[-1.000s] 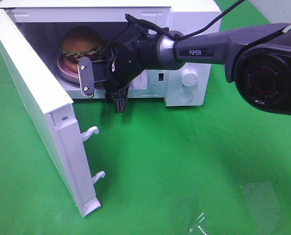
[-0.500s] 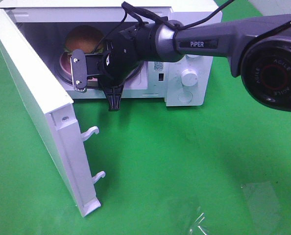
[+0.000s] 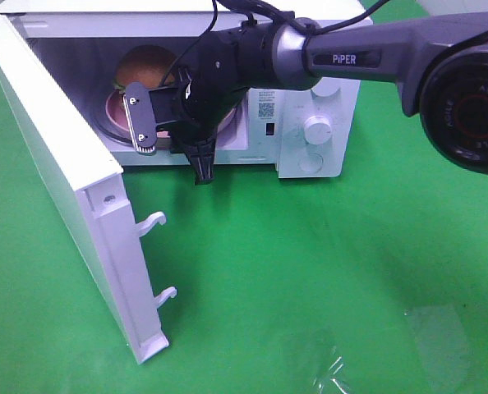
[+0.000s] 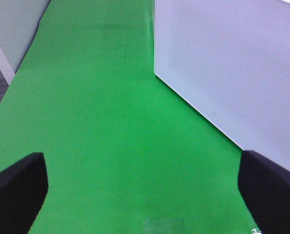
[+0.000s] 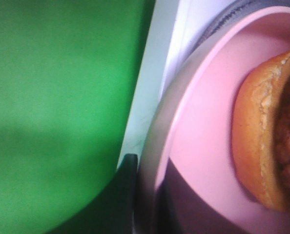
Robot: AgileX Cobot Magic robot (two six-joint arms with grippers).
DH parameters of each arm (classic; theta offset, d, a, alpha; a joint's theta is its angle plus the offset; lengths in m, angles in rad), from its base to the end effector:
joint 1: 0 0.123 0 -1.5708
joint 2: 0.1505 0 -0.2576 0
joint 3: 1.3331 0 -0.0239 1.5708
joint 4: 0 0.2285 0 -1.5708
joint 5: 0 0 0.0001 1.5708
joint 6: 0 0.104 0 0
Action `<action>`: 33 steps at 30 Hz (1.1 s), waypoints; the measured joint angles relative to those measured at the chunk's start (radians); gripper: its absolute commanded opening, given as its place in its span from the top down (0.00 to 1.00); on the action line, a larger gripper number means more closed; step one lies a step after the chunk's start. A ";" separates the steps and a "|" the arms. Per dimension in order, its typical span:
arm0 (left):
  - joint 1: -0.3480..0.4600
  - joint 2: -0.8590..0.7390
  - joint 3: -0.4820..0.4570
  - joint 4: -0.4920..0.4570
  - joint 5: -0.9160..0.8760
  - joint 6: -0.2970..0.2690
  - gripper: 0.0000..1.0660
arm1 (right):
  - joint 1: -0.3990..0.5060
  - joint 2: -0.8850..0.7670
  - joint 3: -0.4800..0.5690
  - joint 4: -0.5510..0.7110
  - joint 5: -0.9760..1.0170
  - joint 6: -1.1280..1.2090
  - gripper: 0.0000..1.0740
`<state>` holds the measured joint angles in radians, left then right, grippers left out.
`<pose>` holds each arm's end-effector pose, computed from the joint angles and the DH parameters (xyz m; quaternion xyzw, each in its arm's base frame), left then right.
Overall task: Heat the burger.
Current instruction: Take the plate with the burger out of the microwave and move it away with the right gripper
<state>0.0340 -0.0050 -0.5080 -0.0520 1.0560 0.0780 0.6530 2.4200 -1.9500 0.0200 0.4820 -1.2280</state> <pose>0.0136 -0.0042 0.2634 0.0198 0.8481 0.0037 0.5295 0.4005 0.3076 0.1199 -0.7540 0.5584 -0.0909 0.3336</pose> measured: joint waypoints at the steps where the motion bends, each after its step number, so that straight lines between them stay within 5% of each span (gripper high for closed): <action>1: 0.000 0.000 0.000 0.000 0.000 0.000 0.08 | 0.000 -0.005 0.000 0.002 0.016 -0.015 1.00; 33: 0.000 0.000 0.000 0.000 0.000 0.000 0.08 | 0.008 -0.258 0.512 -0.127 -0.333 -0.086 1.00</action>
<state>0.0340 -0.0050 -0.5080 -0.0520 1.0560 0.0780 0.6610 2.1620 -1.4380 -0.1070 0.1490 -1.3140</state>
